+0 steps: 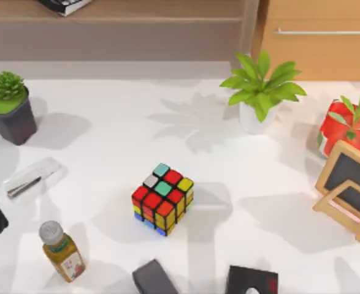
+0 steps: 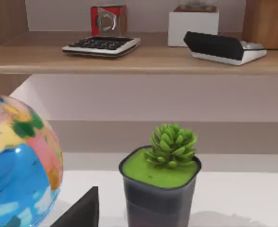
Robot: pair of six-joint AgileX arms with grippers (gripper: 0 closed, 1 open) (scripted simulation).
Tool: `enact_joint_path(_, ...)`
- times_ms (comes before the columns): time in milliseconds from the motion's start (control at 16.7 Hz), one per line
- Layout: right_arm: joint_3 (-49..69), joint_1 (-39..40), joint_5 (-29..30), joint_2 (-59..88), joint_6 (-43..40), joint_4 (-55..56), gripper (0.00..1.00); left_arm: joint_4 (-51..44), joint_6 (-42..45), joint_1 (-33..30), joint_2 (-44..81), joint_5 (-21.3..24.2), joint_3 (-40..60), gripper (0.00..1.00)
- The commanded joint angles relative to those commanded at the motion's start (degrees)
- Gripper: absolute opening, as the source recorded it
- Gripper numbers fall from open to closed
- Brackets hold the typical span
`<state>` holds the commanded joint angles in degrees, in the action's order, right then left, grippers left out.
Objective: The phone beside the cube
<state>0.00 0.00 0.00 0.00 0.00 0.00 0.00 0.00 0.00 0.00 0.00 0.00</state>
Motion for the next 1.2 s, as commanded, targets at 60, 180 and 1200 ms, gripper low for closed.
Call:
enact_joint_path(60, 0.0, 0.0, 0.0, 0.0, 0.0, 0.0, 1.00, 0.0, 0.0, 0.0, 0.0, 0.0, 0.0, 1.00)
enact_joint_path(180, 0.5, -0.3, 0.0, 0.6, -0.3, -0.4, 1.00, 0.0, 0.0, 0.0, 0.0, 0.0, 0.0, 1.00)
enact_joint_path(1200, 51.0, -28.0, 0.0, 78.3, -35.2, -38.5, 1.00, 0.0, 0.0, 0.0, 0.0, 0.0, 0.0, 1.00)
